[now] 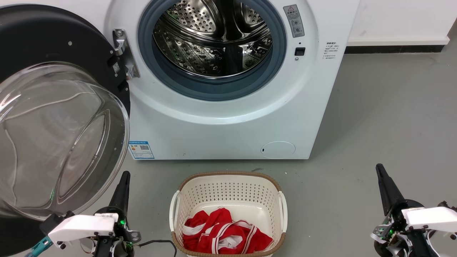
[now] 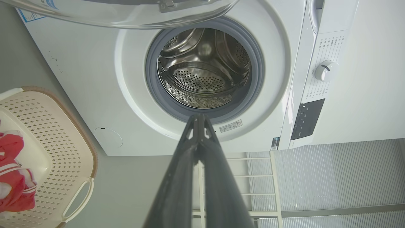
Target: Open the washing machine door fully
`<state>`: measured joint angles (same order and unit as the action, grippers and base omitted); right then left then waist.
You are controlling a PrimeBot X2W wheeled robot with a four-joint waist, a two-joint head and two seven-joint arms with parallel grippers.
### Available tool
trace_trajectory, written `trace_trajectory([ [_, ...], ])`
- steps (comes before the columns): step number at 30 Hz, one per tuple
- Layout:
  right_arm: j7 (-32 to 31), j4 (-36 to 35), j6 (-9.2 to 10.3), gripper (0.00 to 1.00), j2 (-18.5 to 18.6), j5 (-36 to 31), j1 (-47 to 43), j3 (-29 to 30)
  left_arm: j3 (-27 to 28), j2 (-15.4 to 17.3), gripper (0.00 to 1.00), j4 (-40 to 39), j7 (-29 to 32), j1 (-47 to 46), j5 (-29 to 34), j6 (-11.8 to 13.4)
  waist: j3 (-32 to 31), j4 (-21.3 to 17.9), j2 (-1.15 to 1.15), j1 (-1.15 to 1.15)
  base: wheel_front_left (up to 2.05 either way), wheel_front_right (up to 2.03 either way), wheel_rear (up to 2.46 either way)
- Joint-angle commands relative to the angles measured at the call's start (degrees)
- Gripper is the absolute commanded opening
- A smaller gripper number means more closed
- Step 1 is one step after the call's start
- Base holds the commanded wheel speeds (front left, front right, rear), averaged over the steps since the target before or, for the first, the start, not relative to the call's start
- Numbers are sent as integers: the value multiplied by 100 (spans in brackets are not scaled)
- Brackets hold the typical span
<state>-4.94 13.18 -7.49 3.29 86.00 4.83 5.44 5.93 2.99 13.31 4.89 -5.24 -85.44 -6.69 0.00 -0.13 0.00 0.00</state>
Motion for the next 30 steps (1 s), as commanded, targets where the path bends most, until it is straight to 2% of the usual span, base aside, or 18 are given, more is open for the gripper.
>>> trace_trajectory([
  [1,-27,18,0,0,10,142,130,20,25,-6,0,20,50,-100,-140,-45,2,2,0,0,0,0,0],
  [15,-126,97,0,0,1,716,176,61,79,-17,0,89,190,-129,-723,-96,17,13,0,0,0,0,0],
  [30,-138,93,0,0,-12,675,169,73,77,-16,0,84,185,-123,-700,-96,17,13,0,0,0,0,0],
])
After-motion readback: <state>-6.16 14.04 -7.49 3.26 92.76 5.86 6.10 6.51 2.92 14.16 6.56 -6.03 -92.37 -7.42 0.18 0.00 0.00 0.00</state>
